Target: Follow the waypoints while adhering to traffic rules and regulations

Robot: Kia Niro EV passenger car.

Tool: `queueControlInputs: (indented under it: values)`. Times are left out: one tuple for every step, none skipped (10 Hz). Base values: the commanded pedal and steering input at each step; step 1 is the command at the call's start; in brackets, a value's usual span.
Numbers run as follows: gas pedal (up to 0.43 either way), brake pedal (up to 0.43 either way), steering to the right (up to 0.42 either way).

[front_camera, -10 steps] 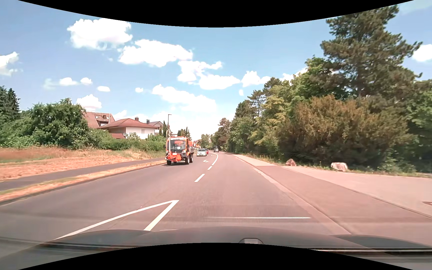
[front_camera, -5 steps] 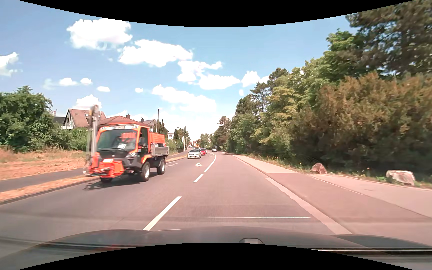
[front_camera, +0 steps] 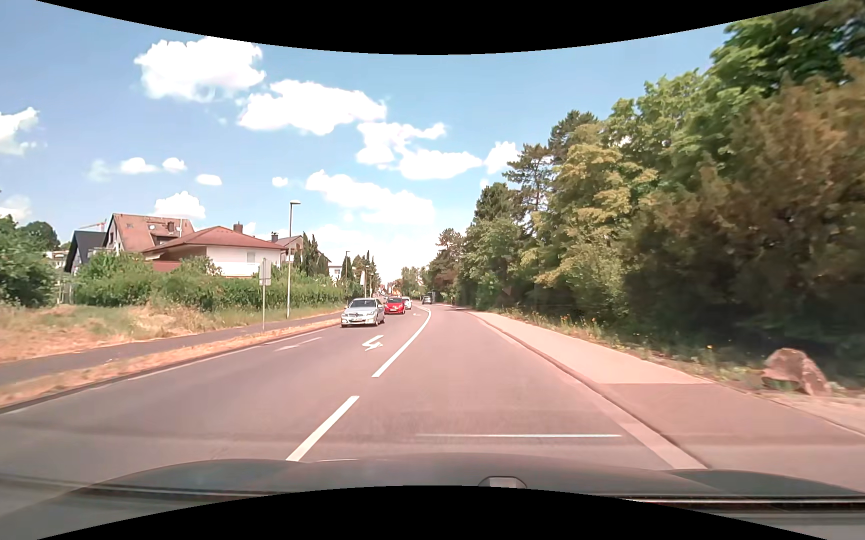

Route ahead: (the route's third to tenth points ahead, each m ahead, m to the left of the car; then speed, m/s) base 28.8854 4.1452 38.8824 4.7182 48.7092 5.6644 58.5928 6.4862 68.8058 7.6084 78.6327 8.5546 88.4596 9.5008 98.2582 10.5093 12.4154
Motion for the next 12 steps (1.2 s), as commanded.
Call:
queueControlInputs:
  values:
    - [0.020,0.000,-0.011]
    - [0.020,0.000,-0.011]
    - [0.020,0.000,-0.011]
    - [0.020,0.000,-0.010]
    - [0.020,0.000,-0.010]
    - [0.020,0.000,-0.010]
    - [0.020,0.000,-0.010]
    - [0.020,0.000,-0.011]
    - [0.020,0.000,-0.012]
    - [0.020,0.000,-0.012]
    - [0.020,0.000,-0.011]
    - [0.020,0.000,-0.011]
